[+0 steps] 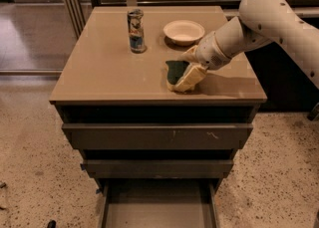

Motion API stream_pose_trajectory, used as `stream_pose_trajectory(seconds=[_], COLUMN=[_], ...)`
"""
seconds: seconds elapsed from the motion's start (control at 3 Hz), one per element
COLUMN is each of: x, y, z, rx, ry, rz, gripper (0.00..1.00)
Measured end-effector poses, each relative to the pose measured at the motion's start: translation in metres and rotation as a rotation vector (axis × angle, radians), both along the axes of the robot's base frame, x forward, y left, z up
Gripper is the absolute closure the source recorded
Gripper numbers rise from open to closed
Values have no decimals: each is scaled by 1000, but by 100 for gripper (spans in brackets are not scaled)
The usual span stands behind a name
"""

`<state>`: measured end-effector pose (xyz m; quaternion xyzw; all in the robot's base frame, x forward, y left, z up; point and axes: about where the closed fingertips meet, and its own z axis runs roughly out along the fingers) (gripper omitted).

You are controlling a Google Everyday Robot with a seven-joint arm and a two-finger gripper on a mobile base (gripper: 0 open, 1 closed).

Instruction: Place sponge into bottom drawer

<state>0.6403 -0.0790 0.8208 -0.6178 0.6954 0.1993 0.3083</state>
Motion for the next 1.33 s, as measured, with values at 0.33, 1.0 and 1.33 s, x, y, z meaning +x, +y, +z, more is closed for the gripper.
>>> stream_pose_trajectory(seconds=[0.33,1.0,1.33], x=[0,-60,-124], y=[0,12,8], z=[0,33,41], rx=[0,-15,-36], ry=[0,-137,-154], rz=[0,21,20], gripper=[96,100,100])
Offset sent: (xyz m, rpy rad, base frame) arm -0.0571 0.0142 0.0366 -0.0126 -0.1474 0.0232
